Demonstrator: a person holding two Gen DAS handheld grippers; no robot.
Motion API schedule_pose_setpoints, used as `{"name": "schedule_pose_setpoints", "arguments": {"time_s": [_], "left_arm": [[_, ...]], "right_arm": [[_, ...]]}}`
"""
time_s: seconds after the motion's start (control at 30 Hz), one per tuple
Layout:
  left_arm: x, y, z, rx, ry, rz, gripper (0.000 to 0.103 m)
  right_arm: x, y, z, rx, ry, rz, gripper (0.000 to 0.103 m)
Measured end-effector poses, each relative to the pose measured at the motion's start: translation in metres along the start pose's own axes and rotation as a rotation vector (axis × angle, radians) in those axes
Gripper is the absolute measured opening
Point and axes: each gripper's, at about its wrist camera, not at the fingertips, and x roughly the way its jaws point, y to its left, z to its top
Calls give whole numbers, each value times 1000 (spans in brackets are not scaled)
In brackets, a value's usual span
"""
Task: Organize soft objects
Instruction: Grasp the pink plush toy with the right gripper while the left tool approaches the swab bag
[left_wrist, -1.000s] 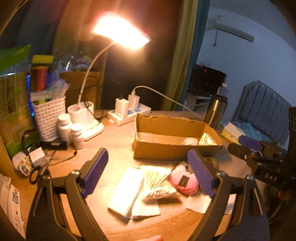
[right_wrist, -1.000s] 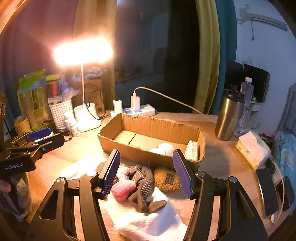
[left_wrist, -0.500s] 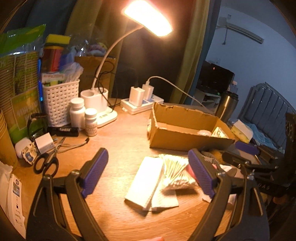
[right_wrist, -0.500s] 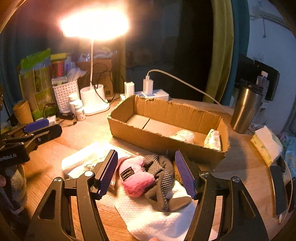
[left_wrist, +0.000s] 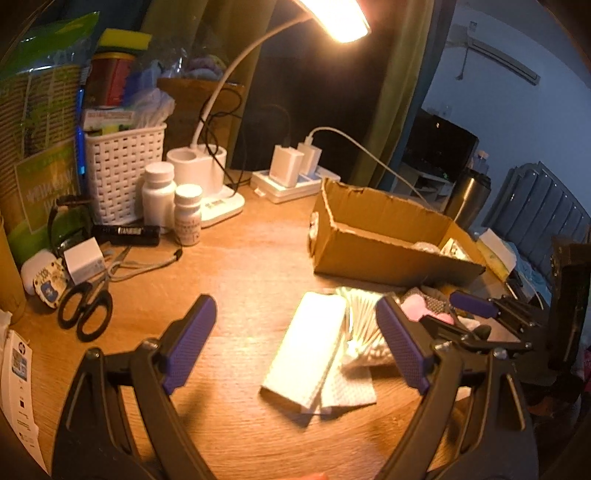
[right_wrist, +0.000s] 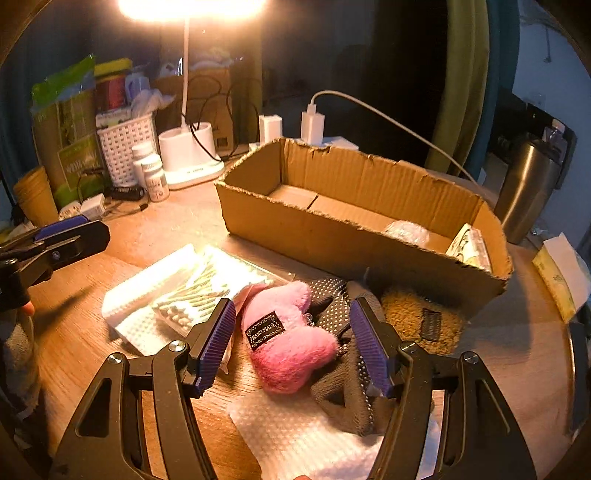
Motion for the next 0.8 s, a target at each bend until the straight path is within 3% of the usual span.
{"name": "schedule_pose_setpoints", "arguments": {"time_s": [0.17, 0.23, 0.43, 0.8], "left_arm": [[6, -3, -2, 14, 19, 13, 89], [9, -4, -3, 16, 30, 16, 89], [16, -11, -5, 41, 55, 26, 89], [21, -48, -4, 115, 71, 19, 89]], "right_arm": [[12, 4, -3, -21, 35, -3, 67], [17, 7, -5, -41, 49, -25, 56], [24, 15, -9, -80, 72, -18, 46], [-19, -11, -1, -27, -38, 3, 45]]}}
